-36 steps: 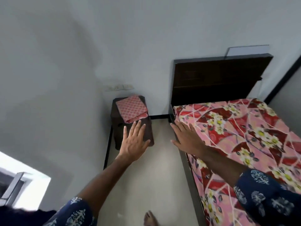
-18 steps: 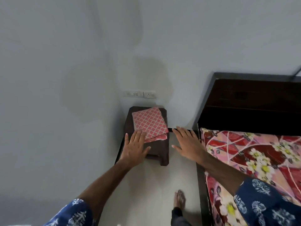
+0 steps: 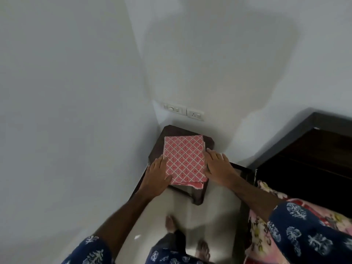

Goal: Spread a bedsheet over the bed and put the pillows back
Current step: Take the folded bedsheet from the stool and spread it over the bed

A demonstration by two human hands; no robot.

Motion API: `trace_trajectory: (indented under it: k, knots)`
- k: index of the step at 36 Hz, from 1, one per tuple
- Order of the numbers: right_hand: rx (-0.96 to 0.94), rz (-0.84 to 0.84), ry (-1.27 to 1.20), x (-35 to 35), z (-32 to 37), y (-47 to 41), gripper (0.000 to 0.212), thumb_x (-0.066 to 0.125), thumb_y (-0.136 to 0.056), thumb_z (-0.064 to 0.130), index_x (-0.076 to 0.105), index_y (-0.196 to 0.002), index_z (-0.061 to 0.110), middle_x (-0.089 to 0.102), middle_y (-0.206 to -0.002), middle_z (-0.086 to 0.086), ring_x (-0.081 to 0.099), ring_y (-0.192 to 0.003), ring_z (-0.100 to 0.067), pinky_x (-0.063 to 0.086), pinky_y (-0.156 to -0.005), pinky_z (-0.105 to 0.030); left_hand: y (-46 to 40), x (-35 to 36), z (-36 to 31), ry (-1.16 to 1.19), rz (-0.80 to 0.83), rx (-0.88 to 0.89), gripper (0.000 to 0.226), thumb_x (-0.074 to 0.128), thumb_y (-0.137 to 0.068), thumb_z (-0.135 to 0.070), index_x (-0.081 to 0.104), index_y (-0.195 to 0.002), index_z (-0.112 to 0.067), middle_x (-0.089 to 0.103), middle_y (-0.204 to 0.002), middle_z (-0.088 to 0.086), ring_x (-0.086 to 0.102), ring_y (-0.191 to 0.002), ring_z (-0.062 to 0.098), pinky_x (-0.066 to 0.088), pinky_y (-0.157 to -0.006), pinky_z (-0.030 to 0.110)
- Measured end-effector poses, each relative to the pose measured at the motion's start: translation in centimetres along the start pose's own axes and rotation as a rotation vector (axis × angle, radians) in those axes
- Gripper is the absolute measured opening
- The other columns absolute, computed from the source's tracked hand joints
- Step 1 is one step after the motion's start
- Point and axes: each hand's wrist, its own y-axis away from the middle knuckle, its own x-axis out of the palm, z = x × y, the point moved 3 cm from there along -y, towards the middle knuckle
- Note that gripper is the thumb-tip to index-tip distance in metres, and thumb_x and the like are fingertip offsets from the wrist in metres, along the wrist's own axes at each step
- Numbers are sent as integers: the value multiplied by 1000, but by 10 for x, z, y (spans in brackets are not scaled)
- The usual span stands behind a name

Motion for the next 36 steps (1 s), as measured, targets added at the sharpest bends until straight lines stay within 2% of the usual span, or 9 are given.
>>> trace_trajectory:
  k: [6, 12, 17, 21, 26, 29, 31, 34, 36]
  knots:
    - [-26, 92, 21, 13, -14, -80, 76, 54, -101, 42, 14, -160, 15, 24, -165, -11, 22, -153, -31, 20, -124, -55, -57, 5, 21, 168, 66, -106, 70, 60, -98, -43, 31, -154, -12, 39, -157, 11, 41, -143, 29, 36, -113, 44]
    - [-19, 177, 36, 35, -30, -157, 76, 59, -99, 43, 19, -158, 17, 28, -163, -9, 27, -152, -32, 24, -123, -56, -123, 71, 87, 358, 170, -147, 45, 49, -96, -61, 47, -135, -39, 60, -132, -13, 60, -117, 9, 55, -95, 45]
    - [-106, 233, 65, 60, -39, -206, 77, 62, -96, 47, 20, -154, 19, 33, -161, -10, 33, -149, -34, 27, -123, -55, -126, 50, 70, 507, 181, -250, 37, 60, -100, -35, 58, -132, -17, 65, -122, -4, 63, -97, 6, 48, -87, 25]
    - [-185, 315, 68, 85, -38, -238, 77, 63, -96, 46, 20, -154, 19, 31, -162, -12, 28, -151, -37, 27, -122, -57, -133, 76, 76, 530, 244, -414, 47, 56, -102, -36, 50, -138, -6, 61, -133, 11, 61, -118, 28, 42, -88, 27]
    - [-241, 409, 84, 122, -41, -270, 83, 58, -97, 47, 12, -160, 18, 17, -167, -13, 15, -155, -39, 17, -124, -55, -135, 126, 93, 608, 317, -686, 83, 56, -94, -57, 27, -155, -9, 40, -155, 18, 44, -140, 34, 37, -111, 42]
    - [-245, 451, 57, 146, -49, -281, 90, 61, -94, 49, 9, -162, 18, 9, -169, -14, 8, -155, -41, 18, -124, -61, -136, 168, 109, 708, 277, -740, 99, 57, -77, -77, 39, -149, -12, 51, -145, 13, 53, -131, 34, 46, -107, 46]
    - [-247, 474, 55, 158, -53, -282, 98, 64, -92, 52, 4, -162, 20, 3, -170, -13, 2, -156, -42, 16, -123, -62, -137, 213, 125, 812, 245, -717, 93, 57, -70, -89, 53, -137, -24, 63, -132, 4, 65, -117, 26, 54, -98, 49]
    - [-261, 483, 33, 163, -57, -282, 100, 66, -92, 50, 0, -162, 22, -1, -170, -10, -3, -156, -41, 11, -125, -61, -145, 235, 121, 977, 228, -618, 73, 72, -77, -72, 62, -130, -23, 71, -123, 0, 70, -111, 22, 57, -94, 44]
    - [-287, 498, -1, 162, -61, -285, 98, 66, -93, 46, 0, -162, 23, -2, -171, -8, -4, -156, -40, 11, -125, -60, -152, 201, 100, 1015, 194, -694, 74, 76, -76, -66, 62, -127, -13, 71, -120, 1, 70, -109, 26, 57, -90, 42]
